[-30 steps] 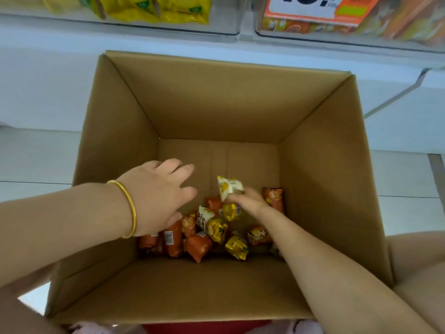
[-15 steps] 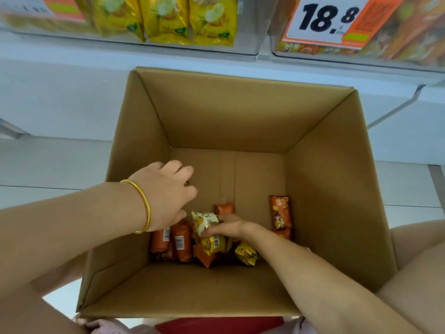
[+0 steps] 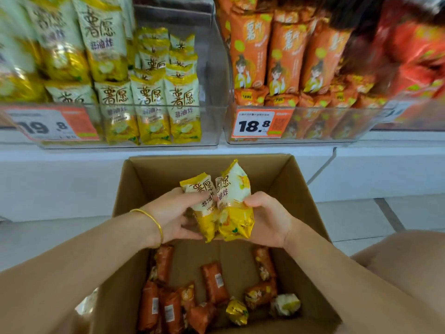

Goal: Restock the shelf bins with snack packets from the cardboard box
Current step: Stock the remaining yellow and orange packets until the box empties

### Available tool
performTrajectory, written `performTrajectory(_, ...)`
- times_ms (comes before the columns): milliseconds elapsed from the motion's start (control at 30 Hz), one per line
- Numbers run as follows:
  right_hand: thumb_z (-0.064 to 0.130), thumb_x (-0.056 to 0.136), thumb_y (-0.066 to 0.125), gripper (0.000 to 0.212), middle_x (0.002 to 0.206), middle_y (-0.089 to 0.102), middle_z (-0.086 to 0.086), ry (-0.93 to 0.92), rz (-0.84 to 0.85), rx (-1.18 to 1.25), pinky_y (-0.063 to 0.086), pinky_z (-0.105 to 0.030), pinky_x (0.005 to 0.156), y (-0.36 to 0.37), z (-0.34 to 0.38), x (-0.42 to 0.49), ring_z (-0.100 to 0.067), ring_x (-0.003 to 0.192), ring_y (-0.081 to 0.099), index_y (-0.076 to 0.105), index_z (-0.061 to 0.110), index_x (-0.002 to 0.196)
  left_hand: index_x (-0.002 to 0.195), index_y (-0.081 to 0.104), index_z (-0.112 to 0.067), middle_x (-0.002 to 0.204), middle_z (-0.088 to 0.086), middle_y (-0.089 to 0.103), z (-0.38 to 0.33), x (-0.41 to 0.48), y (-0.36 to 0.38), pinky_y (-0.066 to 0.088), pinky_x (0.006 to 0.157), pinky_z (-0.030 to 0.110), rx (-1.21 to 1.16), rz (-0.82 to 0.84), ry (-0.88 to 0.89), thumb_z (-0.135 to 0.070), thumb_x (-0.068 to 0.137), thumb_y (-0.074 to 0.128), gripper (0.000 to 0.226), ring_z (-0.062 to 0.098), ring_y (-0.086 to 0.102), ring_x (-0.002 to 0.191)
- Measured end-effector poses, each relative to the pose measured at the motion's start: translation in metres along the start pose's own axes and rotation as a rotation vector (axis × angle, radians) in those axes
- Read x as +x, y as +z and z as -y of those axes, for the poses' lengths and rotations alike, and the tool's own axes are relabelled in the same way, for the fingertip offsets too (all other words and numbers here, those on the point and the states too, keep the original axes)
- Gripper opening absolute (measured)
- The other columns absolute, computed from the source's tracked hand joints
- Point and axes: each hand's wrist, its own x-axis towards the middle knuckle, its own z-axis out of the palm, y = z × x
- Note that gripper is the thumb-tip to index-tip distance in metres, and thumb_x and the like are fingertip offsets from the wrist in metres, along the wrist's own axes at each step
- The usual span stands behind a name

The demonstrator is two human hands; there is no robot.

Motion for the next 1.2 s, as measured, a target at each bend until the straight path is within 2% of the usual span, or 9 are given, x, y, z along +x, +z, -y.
performTrajectory(133,0.023,0.062,0.074,0.081,0.133,0.053,-0.015,-0.053,-0.106,-0.142,0.032,-0.056,0.108,0.015,0.030,-0.014,-0.032,0.119,0.050,0.047,0.010,0.137,0.119,0.050,-0.020,0.114,0.007,0.067,-0.007,-0.004,0.004,0.055,0.077,0.054,-0.069,0.018,0.170,-0.015,0.086,0.066,0.037,0.030,0.067,0.098)
performTrajectory(233,0.009,0.069,0.055,0.056,0.121,0.061,-0.013,-0.065,-0.209,-0.302,0.033,-0.058,0.106,0.019,0.041,-0.021,-0.031,0.109,0.055,0.059,0.013,0.125,0.122,0.047,-0.021,0.117,0.004,0.064,-0.006,-0.007,0.007,0.056,0.077,0.051,-0.002,-0.005,0.263,-0.014,0.084,0.068,0.045,0.026,0.067,0.099)
performTrajectory(300,0.007,0.071,0.050,0.055,0.121,0.061,-0.015,-0.091,-0.289,-0.317,0.039,-0.055,0.100,0.020,0.046,-0.022,-0.031,0.106,0.056,0.059,0.010,0.124,0.123,0.046,-0.022,0.118,0.001,0.062,-0.006,-0.008,0.009,0.057,0.078,0.049,0.028,-0.024,0.312,-0.013,0.083,0.068,0.046,0.023,0.065,0.102)
performTrajectory(467,0.014,0.079,0.051,0.055,0.133,0.056,-0.019,-0.217,-0.301,-0.175,0.045,-0.047,0.095,0.023,0.048,-0.016,-0.035,0.116,0.056,0.051,0.007,0.133,0.125,0.046,-0.022,0.119,-0.001,0.062,-0.013,-0.005,0.009,0.058,0.077,0.041,0.092,-0.059,0.385,-0.013,0.083,0.069,0.049,0.018,0.064,0.104)
performTrajectory(667,0.013,0.075,0.068,0.056,0.121,0.066,-0.015,-0.314,-0.470,-0.113,0.056,-0.035,0.083,0.032,0.043,-0.006,-0.030,0.110,0.064,0.055,0.005,0.128,0.131,0.041,-0.012,0.120,0.005,0.063,-0.022,0.002,0.006,0.059,0.074,0.040,0.054,-0.102,0.385,-0.016,0.080,0.072,0.060,0.020,0.067,0.100)
performTrajectory(800,0.019,0.077,0.064,0.047,0.120,0.067,-0.011,-0.319,-0.446,-0.130,0.054,-0.036,0.087,0.036,0.044,-0.011,-0.027,0.110,0.064,0.061,0.010,0.123,0.127,0.043,-0.016,0.118,0.003,0.061,-0.027,-0.003,0.007,0.059,0.074,0.039,0.030,-0.119,0.418,-0.016,0.084,0.069,0.051,0.020,0.066,0.099)
performTrajectory(967,0.018,0.079,0.065,0.052,0.126,0.063,-0.015,-0.357,-0.373,-0.227,0.043,-0.052,0.104,0.044,0.045,-0.012,-0.034,0.119,0.058,0.057,0.006,0.129,0.125,0.044,-0.029,0.112,-0.001,0.063,-0.030,-0.011,0.004,0.056,0.082,0.047,0.023,-0.109,0.473,-0.018,0.089,0.062,0.042,0.018,0.066,0.096)
performTrajectory(1067,0.024,0.073,0.079,0.064,0.131,0.059,-0.017,-0.344,-0.208,-0.243,0.044,-0.050,0.104,0.051,0.055,-0.009,-0.036,0.123,0.054,0.057,0.006,0.130,0.131,0.041,-0.029,0.111,-0.001,0.063,-0.035,-0.018,-0.002,0.053,0.087,0.051,0.069,-0.123,0.510,-0.021,0.090,0.062,0.047,0.021,0.066,0.099)
performTrajectory(1200,0.035,0.066,0.084,0.070,0.131,0.059,-0.015,-0.364,-0.140,-0.362,0.048,-0.047,0.100,0.071,0.076,0.006,-0.035,0.122,0.055,0.060,0.011,0.127,0.136,0.040,-0.033,0.120,-0.001,0.064,-0.050,-0.031,-0.011,0.051,0.090,0.052,0.118,-0.066,0.545,-0.026,0.094,0.057,0.046,0.022,0.065,0.105)
